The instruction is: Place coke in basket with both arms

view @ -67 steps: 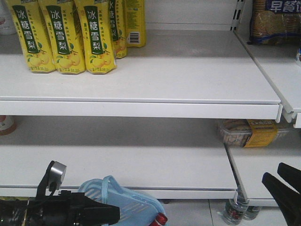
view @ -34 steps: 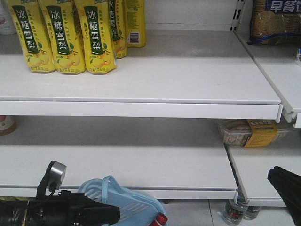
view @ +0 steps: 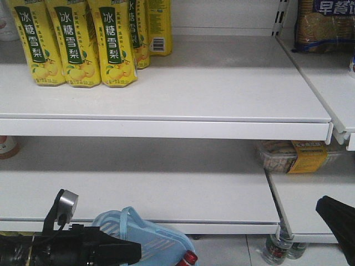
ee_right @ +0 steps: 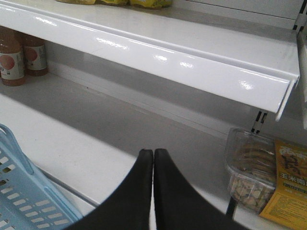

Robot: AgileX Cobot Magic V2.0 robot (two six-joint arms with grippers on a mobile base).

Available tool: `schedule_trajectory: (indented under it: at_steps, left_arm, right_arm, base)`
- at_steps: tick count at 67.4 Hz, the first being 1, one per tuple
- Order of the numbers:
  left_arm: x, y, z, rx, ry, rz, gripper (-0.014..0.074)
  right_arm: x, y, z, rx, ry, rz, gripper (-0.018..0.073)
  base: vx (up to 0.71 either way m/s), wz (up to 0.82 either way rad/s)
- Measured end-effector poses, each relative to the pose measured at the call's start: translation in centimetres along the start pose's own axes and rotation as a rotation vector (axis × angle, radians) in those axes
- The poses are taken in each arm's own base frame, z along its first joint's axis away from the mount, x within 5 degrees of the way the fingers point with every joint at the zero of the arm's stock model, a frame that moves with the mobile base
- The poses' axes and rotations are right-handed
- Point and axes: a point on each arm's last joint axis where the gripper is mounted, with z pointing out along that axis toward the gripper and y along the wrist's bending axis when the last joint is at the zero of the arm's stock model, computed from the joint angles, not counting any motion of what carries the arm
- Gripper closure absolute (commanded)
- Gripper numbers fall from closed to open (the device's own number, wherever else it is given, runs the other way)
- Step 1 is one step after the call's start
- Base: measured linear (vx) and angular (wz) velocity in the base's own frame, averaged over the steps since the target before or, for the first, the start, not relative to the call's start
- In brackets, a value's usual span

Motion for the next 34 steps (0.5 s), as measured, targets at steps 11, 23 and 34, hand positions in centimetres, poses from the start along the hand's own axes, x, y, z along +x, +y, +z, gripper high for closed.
schedule_trajectory:
  at_steps: [11,23,34]
  left_arm:
    - [0.0,0.0,0.0,0.0,0.0,0.0,0.0603]
    - [0.0,0.0,0.0,0.0,0.0,0.0,0.0603]
    - [0.0,0.0,0.0,0.0,0.0,0.0,0.0603]
  right_arm:
    - [0.0,0.0,0.0,0.0,0.0,0.0,0.0569]
    - [0.0,0.0,0.0,0.0,0.0,0.0,0.0569]
    - [0.0,0.0,0.0,0.0,0.0,0.0,0.0569]
  base:
    - [0.0,0.0]
    - [0.0,0.0]
    - [0.0,0.0]
